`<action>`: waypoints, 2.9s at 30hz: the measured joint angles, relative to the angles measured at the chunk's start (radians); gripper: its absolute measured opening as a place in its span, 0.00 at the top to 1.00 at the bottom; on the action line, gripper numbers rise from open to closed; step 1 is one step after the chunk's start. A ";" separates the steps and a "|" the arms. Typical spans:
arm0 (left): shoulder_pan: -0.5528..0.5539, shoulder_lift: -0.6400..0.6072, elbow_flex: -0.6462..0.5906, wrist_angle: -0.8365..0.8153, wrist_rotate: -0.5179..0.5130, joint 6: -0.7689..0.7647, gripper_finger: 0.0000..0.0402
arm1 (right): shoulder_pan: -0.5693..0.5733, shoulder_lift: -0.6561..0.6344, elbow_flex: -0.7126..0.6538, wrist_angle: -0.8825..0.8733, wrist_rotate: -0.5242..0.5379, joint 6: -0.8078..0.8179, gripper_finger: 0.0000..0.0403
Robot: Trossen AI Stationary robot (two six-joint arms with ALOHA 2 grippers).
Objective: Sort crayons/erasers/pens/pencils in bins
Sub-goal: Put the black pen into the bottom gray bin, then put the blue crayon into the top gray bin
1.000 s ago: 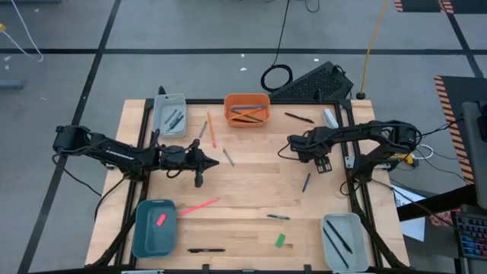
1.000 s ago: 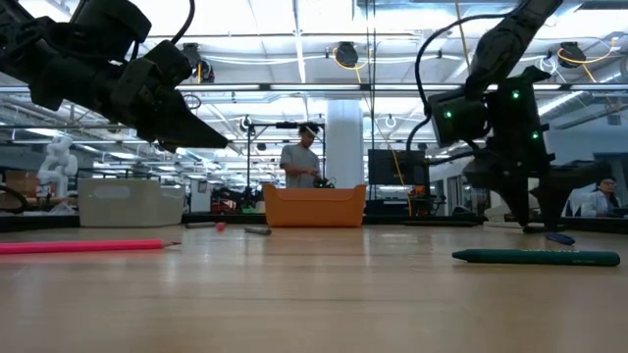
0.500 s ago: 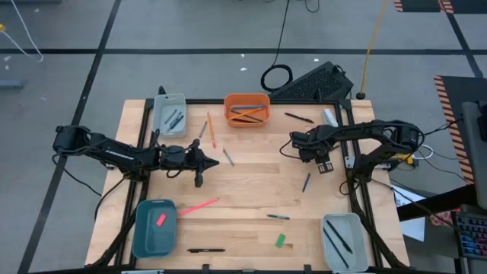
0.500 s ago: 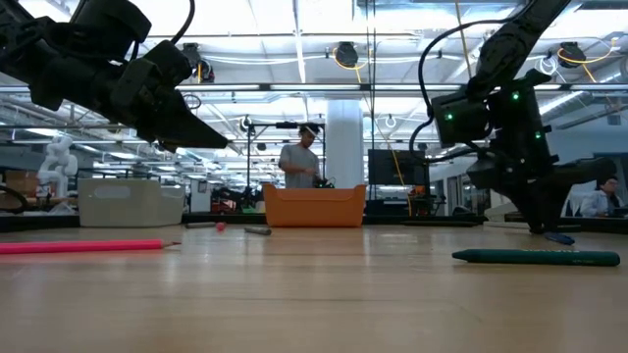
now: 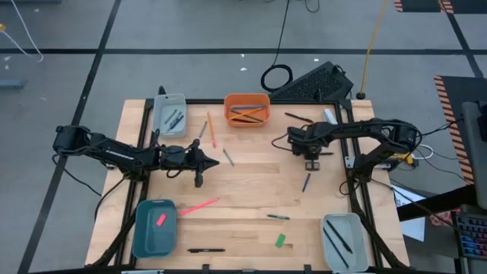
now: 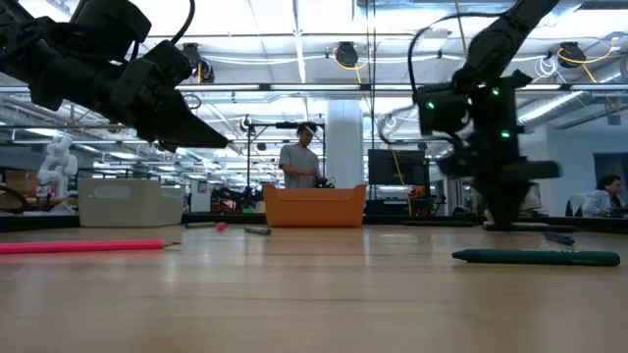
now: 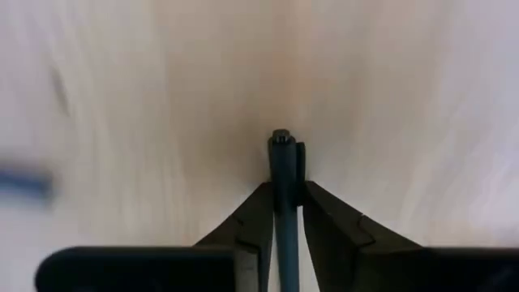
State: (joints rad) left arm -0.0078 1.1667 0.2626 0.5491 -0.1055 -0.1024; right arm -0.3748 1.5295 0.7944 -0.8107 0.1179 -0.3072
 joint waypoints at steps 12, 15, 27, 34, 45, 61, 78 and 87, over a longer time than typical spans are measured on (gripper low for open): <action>0.000 0.000 0.000 0.000 0.000 -0.001 0.97 | 0.048 -0.002 0.154 -0.001 -0.253 0.487 0.86; 0.000 0.000 0.000 0.000 0.000 -0.001 0.98 | 0.099 -0.012 0.189 0.003 -0.341 0.599 0.86; 0.000 0.000 0.000 -0.007 0.000 -0.005 0.99 | 0.488 -0.262 0.234 0.000 -0.337 1.323 0.86; 0.000 0.000 0.000 -0.009 0.000 -0.004 0.97 | 0.868 -0.351 0.223 -0.005 -0.133 1.756 0.86; -0.001 0.000 0.000 -0.024 0.000 -0.006 0.97 | 1.232 -0.353 0.116 -0.062 -0.041 2.225 0.86; -0.001 0.000 0.000 -0.023 -0.019 -0.006 0.99 | 1.414 -0.353 -0.109 0.201 -0.071 2.419 0.86; 0.000 0.000 0.000 -0.040 -0.035 -0.006 0.99 | 1.406 -0.421 -0.109 0.198 -0.168 2.352 0.64; 0.000 0.000 0.000 -0.053 -0.051 -0.006 0.98 | 1.278 -0.544 -0.036 0.100 0.163 2.108 0.97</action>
State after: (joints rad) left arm -0.0078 1.1667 0.2626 0.4959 -0.1570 -0.1081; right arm 0.9032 0.9856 0.7586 -0.7102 0.2807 1.8004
